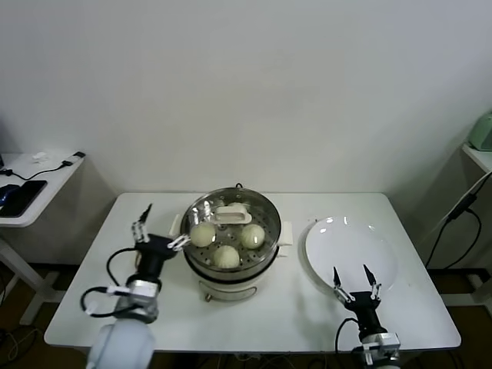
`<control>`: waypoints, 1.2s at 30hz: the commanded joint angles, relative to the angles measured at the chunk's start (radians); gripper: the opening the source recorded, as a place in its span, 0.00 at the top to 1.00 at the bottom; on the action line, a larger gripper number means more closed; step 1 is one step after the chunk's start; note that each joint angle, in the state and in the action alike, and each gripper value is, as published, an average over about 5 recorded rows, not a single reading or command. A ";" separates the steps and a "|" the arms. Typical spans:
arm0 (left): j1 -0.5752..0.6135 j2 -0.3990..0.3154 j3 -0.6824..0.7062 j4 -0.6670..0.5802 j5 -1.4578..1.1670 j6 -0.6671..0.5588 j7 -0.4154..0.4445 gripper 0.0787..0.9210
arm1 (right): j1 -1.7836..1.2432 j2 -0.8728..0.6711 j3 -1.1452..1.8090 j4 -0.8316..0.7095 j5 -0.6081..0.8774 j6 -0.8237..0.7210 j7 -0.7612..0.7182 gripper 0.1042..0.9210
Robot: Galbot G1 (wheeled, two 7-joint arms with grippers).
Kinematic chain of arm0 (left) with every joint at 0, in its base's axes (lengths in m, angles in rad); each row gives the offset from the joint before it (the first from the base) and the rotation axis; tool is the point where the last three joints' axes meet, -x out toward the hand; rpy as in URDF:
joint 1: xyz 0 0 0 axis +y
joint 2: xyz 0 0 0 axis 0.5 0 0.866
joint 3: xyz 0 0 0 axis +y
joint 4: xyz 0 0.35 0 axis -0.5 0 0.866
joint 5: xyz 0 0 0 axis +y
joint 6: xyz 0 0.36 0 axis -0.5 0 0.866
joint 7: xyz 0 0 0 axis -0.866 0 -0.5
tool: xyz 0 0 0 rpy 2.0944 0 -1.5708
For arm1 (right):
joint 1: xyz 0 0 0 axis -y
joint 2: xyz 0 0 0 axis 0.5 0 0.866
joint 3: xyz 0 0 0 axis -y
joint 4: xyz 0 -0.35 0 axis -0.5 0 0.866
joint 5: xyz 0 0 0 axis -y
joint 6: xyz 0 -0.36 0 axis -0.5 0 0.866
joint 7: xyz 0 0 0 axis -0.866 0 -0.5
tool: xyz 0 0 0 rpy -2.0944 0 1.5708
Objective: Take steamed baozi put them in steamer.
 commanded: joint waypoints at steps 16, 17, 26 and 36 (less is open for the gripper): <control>0.176 0.042 -0.215 0.445 -0.512 -0.531 0.039 0.12 | 0.057 -0.037 -0.011 -0.030 0.113 0.006 -0.011 0.12; 0.177 0.040 -0.209 0.443 -0.508 -0.534 0.040 0.12 | 0.056 -0.037 -0.011 -0.030 0.113 0.004 -0.011 0.12; 0.184 0.034 -0.175 0.424 -0.478 -0.544 0.045 0.12 | 0.051 -0.034 -0.011 -0.034 0.109 0.002 -0.010 0.12; 0.185 0.030 -0.153 0.417 -0.464 -0.537 0.060 0.12 | 0.048 -0.032 -0.017 -0.033 0.104 -0.001 -0.014 0.12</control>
